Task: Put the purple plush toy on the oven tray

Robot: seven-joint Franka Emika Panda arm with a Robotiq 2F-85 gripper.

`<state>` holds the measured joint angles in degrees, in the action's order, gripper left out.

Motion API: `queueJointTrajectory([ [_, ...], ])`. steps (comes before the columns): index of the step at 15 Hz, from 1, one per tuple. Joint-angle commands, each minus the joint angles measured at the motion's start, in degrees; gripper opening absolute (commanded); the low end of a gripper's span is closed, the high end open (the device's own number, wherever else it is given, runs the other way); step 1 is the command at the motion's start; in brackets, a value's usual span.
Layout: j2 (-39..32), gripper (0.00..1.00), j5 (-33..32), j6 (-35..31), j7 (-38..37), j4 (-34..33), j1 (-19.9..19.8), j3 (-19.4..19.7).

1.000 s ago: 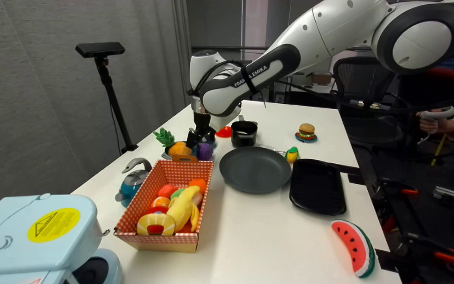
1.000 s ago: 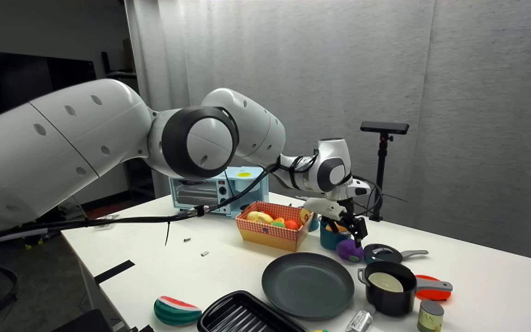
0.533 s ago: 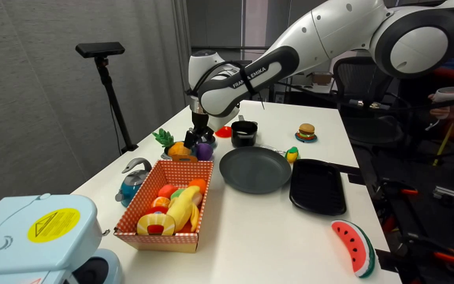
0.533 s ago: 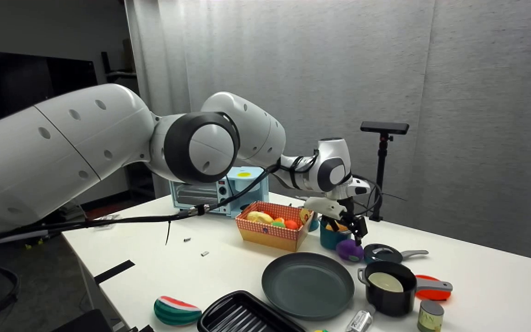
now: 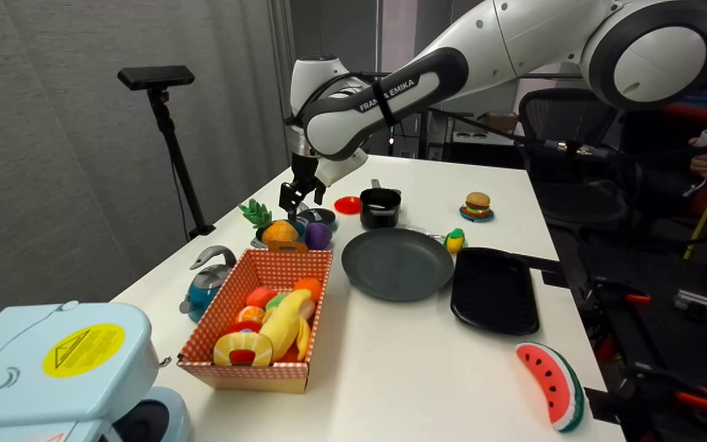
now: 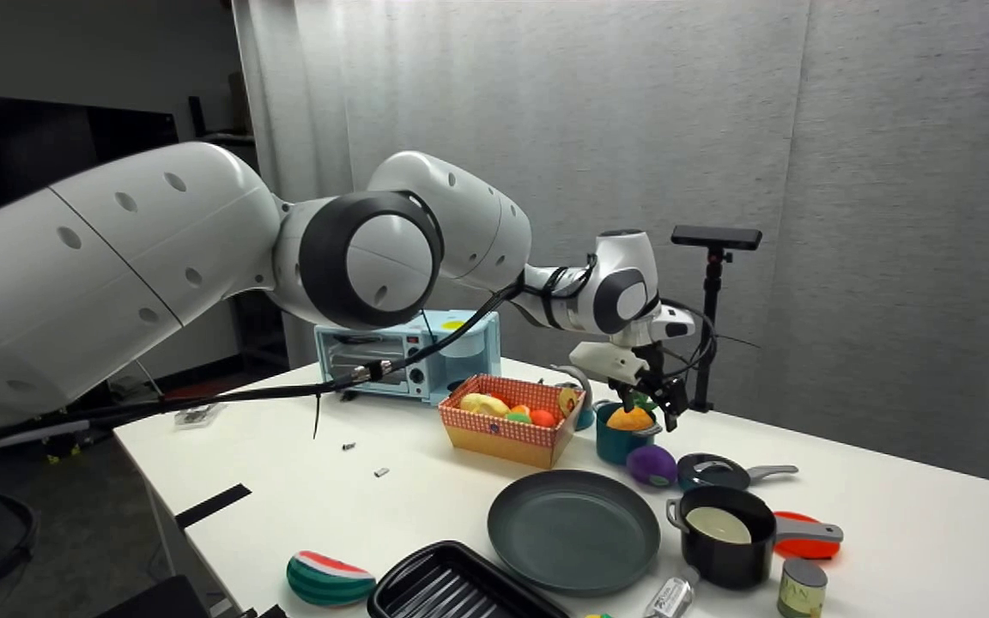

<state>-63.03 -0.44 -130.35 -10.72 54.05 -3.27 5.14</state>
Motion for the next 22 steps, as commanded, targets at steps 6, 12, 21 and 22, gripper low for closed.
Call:
queueJointTrajectory([
  [6, 3.83, 1.00, 1.74, 0.92, 0.68, 3.47, -1.75, -1.02],
  [12, 7.14, 1.00, 1.39, -0.94, 0.75, 11.31, -1.33, -0.71],
  [21, 12.69, 1.00, 1.05, -3.47, 0.22, 23.95, 0.09, -0.38],
  [22, 12.14, 1.00, 1.22, -3.31, 0.21, 23.29, 0.06, -0.48],
])
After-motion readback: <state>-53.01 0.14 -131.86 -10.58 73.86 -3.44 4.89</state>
